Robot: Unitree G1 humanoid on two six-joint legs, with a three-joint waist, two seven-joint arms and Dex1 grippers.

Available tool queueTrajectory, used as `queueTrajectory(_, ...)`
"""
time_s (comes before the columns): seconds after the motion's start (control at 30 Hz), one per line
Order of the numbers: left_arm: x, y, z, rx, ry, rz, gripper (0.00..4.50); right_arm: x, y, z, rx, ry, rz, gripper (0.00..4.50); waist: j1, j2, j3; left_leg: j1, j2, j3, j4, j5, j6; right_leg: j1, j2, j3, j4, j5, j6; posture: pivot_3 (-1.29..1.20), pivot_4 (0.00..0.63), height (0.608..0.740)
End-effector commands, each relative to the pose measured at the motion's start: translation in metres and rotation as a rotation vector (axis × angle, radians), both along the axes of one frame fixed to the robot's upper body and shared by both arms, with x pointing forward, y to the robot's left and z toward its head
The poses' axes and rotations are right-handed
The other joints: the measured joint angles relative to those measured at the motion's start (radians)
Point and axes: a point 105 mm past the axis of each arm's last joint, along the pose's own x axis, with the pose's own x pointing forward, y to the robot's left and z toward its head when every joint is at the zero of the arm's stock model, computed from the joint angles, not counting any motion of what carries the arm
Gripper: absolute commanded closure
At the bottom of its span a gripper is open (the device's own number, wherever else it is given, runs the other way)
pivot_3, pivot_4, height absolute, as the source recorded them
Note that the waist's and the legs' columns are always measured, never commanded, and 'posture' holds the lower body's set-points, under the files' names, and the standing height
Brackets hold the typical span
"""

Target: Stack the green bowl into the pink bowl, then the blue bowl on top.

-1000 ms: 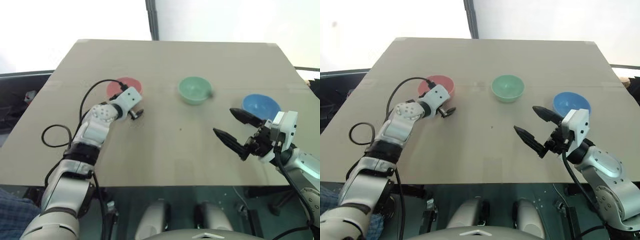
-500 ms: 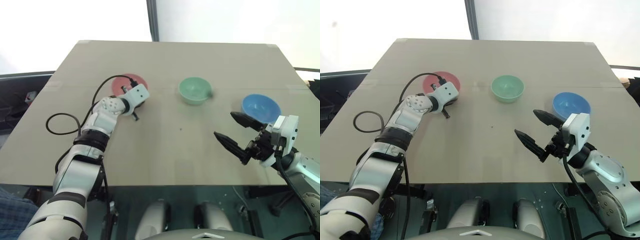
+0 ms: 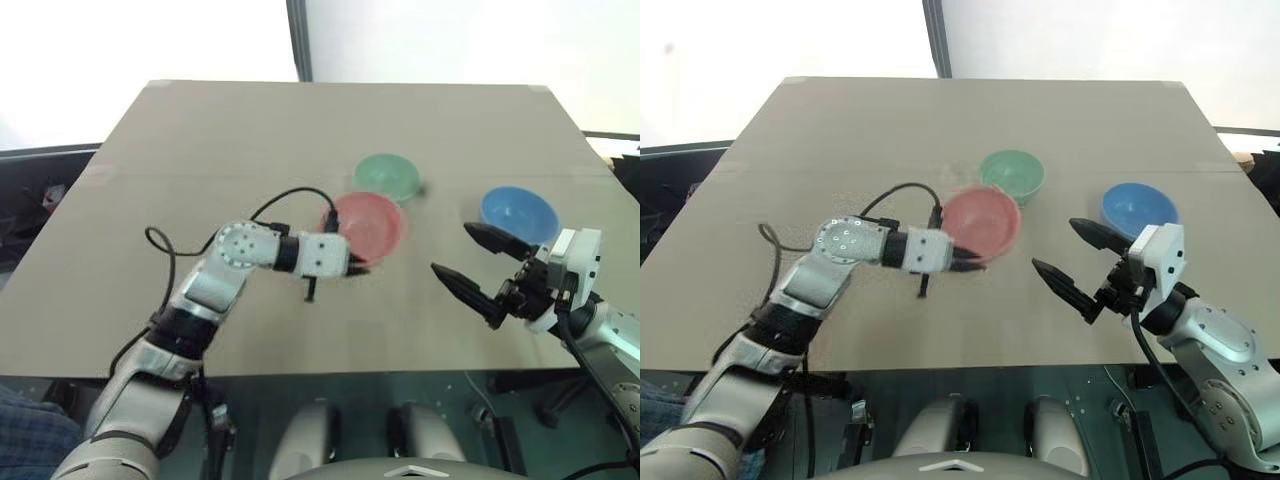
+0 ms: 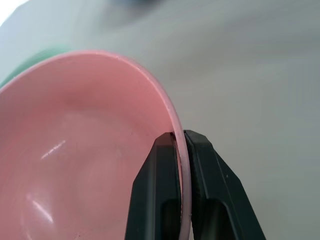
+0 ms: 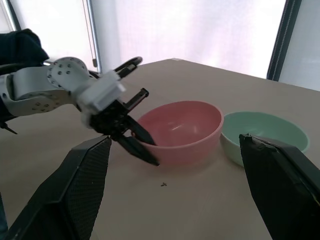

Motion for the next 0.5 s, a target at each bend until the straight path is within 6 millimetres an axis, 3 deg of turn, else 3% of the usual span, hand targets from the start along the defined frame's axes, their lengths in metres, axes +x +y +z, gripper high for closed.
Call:
queueTrajectory(0.03,-0.026,0.010,0.001,0.134,-0.019,-0.146,4.39,-0.004,0.000,0.009,-0.002,-0.040,0.006,0.17,0.005,0.001,0.000,0.001,0.000,0.000,0.000,-0.001,0.002,0.001,0.000,0.000,0.001,0.000,0.000,0.00,0.150,0.740)
queueTrajectory(0.13,-0.019,0.012,0.000,0.157,-0.050,-0.125,4.39,-0.004,0.000,0.008,-0.002,-0.039,0.004,0.17,0.009,0.001,0.000,0.003,0.000,0.000,0.001,-0.002,0.003,0.002,0.001,0.000,0.002,0.000,0.000,0.00,0.150,0.740)
queueTrajectory(0.17,-0.017,0.011,0.001,0.151,-0.065,-0.119,3.87,-0.004,0.000,0.008,-0.001,-0.039,0.003,0.17,0.009,0.001,0.000,0.003,0.000,0.000,0.001,-0.002,0.004,0.003,0.001,0.000,0.002,0.000,0.000,0.00,0.150,0.740)
queueTrajectory(0.23,-0.011,0.007,0.005,0.097,-0.095,-0.101,3.44,-0.004,0.000,0.008,0.000,-0.038,0.001,0.17,0.010,0.001,0.000,0.002,-0.001,0.000,0.002,-0.002,0.004,0.003,0.001,0.000,0.001,0.000,0.000,0.00,0.150,0.740)
queueTrajectory(0.47,-0.008,-0.005,0.025,-0.072,-0.089,-0.100,0.23,-0.003,0.000,0.007,0.001,-0.038,0.001,0.17,0.004,0.001,0.000,0.002,0.000,0.000,0.003,-0.003,0.005,0.002,0.002,0.000,0.001,0.000,0.001,0.00,0.150,0.740)
queueTrajectory(0.5,-0.009,-0.004,0.028,-0.096,-0.062,-0.100,0.08,-0.003,0.000,0.007,0.001,-0.038,0.001,0.17,0.004,0.001,0.000,0.002,0.000,0.000,0.003,-0.003,0.005,0.002,0.003,0.000,0.001,0.000,0.001,0.00,0.150,0.740)
